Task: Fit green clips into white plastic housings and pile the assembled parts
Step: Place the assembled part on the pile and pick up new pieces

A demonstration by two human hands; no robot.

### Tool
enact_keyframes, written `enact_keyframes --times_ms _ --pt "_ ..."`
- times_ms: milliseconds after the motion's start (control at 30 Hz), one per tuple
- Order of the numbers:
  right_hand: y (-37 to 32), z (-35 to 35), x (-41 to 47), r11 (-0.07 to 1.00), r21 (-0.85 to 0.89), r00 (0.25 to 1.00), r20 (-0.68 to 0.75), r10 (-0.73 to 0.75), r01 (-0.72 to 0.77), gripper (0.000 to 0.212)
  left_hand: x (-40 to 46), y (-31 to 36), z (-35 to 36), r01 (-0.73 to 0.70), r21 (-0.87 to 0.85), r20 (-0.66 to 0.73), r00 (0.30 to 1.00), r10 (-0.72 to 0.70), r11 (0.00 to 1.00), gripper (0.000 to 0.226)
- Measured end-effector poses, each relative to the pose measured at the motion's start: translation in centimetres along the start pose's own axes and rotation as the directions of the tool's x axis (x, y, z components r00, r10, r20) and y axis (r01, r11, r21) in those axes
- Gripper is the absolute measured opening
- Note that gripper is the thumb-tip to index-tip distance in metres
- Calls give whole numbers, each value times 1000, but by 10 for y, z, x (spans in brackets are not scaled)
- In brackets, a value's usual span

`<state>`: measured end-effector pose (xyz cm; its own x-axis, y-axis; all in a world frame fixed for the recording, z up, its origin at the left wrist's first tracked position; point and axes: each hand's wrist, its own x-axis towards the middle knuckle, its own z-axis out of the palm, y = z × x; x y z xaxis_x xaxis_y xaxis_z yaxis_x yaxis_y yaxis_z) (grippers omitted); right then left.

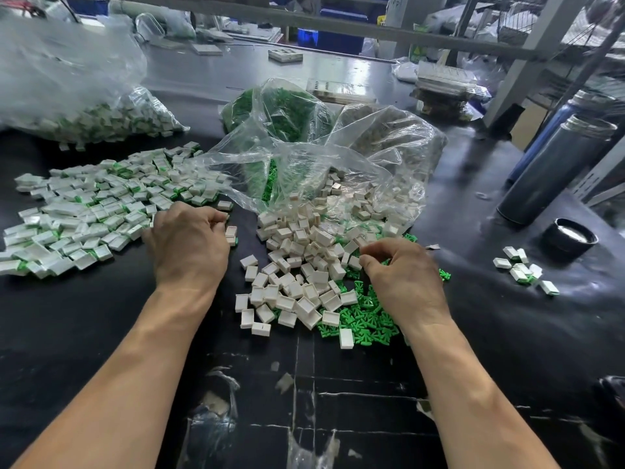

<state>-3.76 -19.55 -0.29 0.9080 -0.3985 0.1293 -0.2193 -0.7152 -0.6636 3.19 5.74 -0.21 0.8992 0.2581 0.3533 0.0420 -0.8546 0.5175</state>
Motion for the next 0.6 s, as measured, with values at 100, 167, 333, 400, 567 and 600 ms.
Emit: enact_keyframes --times_ms 100,167,333,400,567,600 --pt "-1 -2 -1 999 -32 1000 23 13 -12 9 -6 9 -1 -80 -13 6 997 80 997 21" --pt "-2 -4 -1 999 -27 999 33 18 -17 10 -14 18 -1 -137 -169 70 986 151 976 14" --pt "-2 -8 0 999 -22 998 37 45 -44 5 -43 47 1 -211 -397 327 877 352 893 13" --pt "-1 -13 2 997 -46 997 27 66 -64 5 -51 53 6 -262 -388 373 832 410 884 11" --pt "1 -19 4 987 -95 986 96 137 -128 17 -62 57 17 -339 -310 377 814 442 889 22" --pt "0 -18 4 985 -111 982 117 149 -136 18 -63 58 19 -350 -303 364 817 447 886 24"
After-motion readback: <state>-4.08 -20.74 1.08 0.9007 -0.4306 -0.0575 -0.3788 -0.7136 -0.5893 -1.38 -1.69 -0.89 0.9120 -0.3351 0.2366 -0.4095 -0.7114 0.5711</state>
